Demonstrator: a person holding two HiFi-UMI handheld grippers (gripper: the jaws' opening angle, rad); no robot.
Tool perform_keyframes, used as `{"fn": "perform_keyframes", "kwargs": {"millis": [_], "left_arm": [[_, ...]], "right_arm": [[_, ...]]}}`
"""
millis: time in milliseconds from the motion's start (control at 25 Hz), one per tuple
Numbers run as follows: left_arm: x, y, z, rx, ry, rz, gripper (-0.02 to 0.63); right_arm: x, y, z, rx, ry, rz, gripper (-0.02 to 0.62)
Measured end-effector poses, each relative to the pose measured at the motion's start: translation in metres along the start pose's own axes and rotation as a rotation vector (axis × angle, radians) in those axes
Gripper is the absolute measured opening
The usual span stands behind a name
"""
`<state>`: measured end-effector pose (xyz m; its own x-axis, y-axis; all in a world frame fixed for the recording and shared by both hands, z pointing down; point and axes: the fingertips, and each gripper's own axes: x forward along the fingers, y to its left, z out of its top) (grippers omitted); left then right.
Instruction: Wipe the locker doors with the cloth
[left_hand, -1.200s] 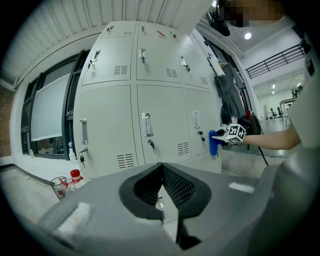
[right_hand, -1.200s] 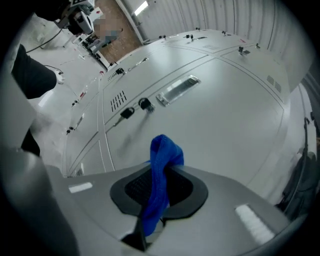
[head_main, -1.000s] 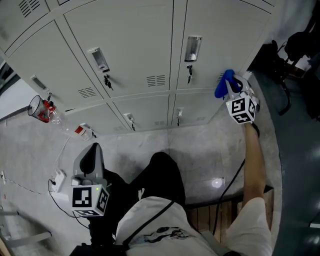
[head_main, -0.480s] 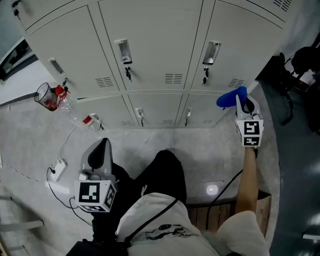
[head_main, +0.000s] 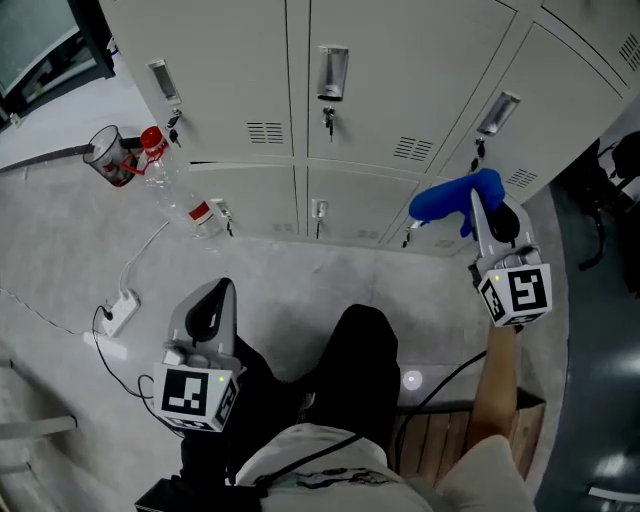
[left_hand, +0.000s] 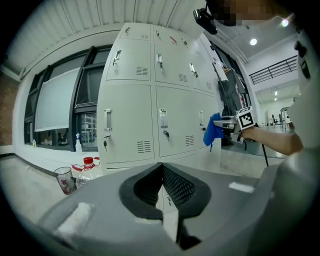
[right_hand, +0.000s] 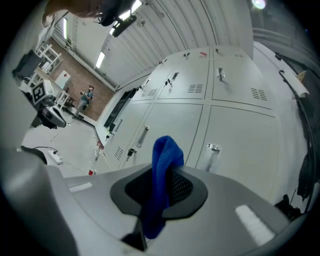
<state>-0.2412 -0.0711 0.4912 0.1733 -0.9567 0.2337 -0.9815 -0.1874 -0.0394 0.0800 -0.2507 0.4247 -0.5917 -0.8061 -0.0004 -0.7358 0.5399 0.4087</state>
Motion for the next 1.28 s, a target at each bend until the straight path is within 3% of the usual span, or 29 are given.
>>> {"fn": "perform_keyframes", "kwargs": {"millis": [200, 400, 600, 640, 760, 840, 1080, 1280], "left_arm": [[0.015, 0.015, -0.040, -0.018, 0.035, -0.023, -0.005], [0.018, 0.016, -0.078, -0.063, 0.107, -0.027, -0.005], [0.017, 0.004, -0.045, -0.102, 0.118, -0.096, -0.005], [0.025, -0.001, -0.066, -0.104, 0.114, -0.109, -0.005], [0.054, -0.024, -0.185, -0.101, 0.089, -0.156, 0.000], [0.053, -0.038, -0.207, -0.066, 0.095, -0.173, -0.001], [0.015, -0.071, -0.059, -0.039, 0.083, -0.181, -0.002], [-0.024, -0.095, 0.020, -0.055, 0.098, -0.175, -0.002]], "right_arm": [[0.021, 0.018, 0.007, 0.001, -0.055, 0.030, 0.041], [0.027, 0.058, -0.042, 0.044, 0.026, 0.084, 0.041], [0.017, 0.074, -0.038, 0.118, 0.096, 0.132, 0.041], [0.012, 0.092, -0.065, 0.139, 0.107, 0.144, 0.041], [-0.010, 0.172, -0.199, 0.174, 0.121, 0.166, 0.041], [-0.024, 0.195, -0.228, 0.180, 0.126, 0.164, 0.041], [-0.071, 0.157, -0.110, 0.229, 0.165, 0.141, 0.041], [-0.122, 0.137, -0.016, 0.297, 0.188, 0.113, 0.041]]}}
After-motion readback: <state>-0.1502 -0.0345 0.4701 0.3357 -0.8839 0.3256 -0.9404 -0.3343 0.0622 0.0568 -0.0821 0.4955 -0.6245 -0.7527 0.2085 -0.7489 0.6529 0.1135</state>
